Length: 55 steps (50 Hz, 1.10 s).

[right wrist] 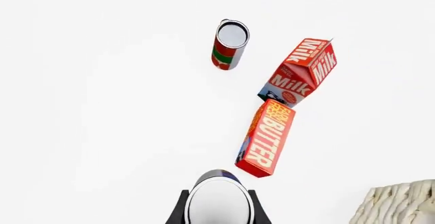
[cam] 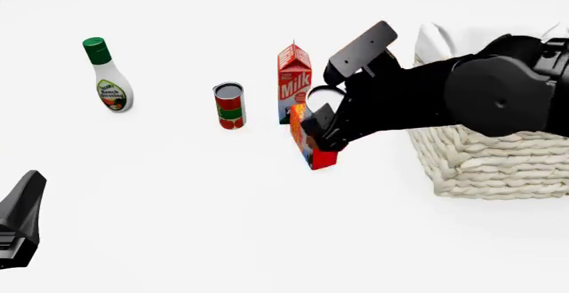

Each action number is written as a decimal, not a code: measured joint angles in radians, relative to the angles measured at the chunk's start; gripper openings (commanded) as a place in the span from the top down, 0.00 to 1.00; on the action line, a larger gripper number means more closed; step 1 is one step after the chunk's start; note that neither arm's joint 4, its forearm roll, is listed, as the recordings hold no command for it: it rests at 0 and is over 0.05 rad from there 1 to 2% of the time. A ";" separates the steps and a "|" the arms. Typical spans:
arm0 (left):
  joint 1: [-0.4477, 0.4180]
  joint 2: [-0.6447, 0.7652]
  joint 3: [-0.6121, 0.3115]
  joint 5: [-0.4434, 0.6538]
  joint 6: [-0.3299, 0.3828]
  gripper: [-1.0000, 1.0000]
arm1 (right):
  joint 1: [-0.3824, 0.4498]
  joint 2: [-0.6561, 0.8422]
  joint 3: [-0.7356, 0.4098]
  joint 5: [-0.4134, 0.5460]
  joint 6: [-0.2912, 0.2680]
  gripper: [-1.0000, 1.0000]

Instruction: Pick the alphabet soup and place it in the basket.

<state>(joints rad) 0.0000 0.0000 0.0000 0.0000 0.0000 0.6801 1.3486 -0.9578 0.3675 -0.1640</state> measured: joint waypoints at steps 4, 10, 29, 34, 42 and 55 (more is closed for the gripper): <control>0.000 0.000 0.000 0.000 0.000 0.00 | -0.011 -0.046 -0.025 0.041 -0.007 1.00; 0.000 0.000 0.000 0.000 0.000 0.00 | -0.028 -0.102 -0.061 0.090 -0.015 1.00; 0.000 0.000 0.000 0.000 0.000 0.00 | -0.132 -0.197 -0.177 0.179 -0.047 1.00; 0.000 0.000 0.000 0.000 0.000 0.00 | -0.168 -0.205 -0.199 0.187 -0.055 1.00; 0.000 0.000 0.000 0.000 0.000 0.00 | -0.236 -0.208 -0.238 0.191 -0.063 1.00; 0.000 0.000 0.000 0.000 0.000 0.00 | -0.365 -0.187 -0.309 0.204 -0.086 1.00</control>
<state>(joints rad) 0.0000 0.0000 0.0000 0.0000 0.0000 0.3155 1.1617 -1.2672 0.5714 -0.2500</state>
